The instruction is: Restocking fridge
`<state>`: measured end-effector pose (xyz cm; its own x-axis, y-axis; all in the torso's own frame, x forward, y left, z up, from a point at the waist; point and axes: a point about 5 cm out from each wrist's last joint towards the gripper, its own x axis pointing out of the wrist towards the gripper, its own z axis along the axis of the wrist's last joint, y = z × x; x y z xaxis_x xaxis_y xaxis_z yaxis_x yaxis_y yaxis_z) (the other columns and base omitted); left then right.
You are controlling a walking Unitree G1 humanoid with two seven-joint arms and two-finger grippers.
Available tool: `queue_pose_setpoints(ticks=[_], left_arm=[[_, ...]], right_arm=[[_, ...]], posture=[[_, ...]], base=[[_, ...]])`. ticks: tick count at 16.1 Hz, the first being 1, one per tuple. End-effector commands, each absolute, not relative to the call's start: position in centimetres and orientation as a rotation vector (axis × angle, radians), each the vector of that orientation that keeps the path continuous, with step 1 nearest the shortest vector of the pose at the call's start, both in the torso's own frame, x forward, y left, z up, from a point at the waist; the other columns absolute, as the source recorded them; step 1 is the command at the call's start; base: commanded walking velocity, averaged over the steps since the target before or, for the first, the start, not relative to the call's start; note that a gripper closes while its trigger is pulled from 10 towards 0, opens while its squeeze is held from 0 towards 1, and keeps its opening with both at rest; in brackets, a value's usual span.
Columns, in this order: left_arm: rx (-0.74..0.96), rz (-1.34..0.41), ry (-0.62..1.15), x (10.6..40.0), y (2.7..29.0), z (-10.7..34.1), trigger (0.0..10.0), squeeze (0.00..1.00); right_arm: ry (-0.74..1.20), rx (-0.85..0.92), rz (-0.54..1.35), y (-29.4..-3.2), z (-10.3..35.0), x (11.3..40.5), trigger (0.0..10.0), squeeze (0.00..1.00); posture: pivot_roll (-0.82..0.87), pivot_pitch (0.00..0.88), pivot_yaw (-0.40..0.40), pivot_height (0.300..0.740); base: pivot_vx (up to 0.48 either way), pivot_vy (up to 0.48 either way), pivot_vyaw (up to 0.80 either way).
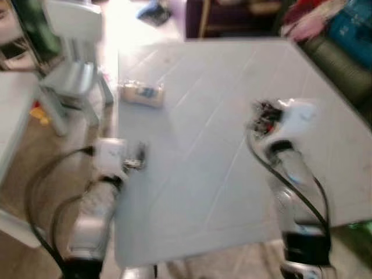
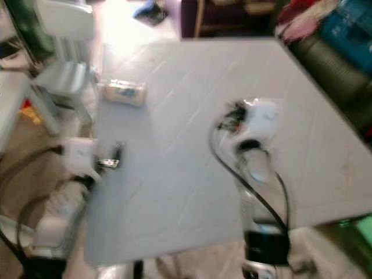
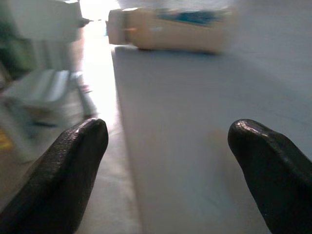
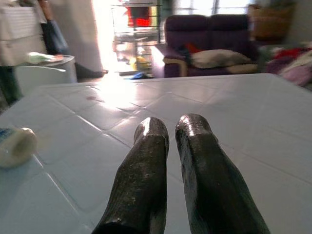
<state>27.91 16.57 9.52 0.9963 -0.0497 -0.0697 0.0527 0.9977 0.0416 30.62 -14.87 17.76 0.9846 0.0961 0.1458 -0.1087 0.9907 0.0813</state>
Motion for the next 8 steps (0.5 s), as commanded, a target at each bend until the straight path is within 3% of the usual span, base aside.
queue_pose_setpoints(ticks=[1, 3, 8], left_arm=[[0.044, -0.031, 0.086, 27.85, 16.41, 8.98, 10.0, 0.00], [0.064, -0.016, 0.075, 27.95, 16.68, 9.13, 10.0, 0.00], [0.101, 0.035, 0.068, 27.94, 17.39, 9.13, 10.0, 0.00]], right_arm=[[-0.165, 0.073, 0.092, -15.74, 17.98, 30.27, 10.0, 0.00], [-0.168, 0.066, 0.114, -15.58, 18.01, 30.19, 10.0, 0.00], [-0.176, 0.057, 0.137, -15.47, 18.01, 30.02, 10.0, 0.00]], posture=[[0.08, 0.101, -0.054, 0.740], [0.08, 0.099, -0.051, 0.740], [0.09, 0.097, -0.052, 0.740]], base=[[0.000, 0.442, 0.00], [0.000, 0.471, 0.00], [0.000, 0.000, 0.76]])
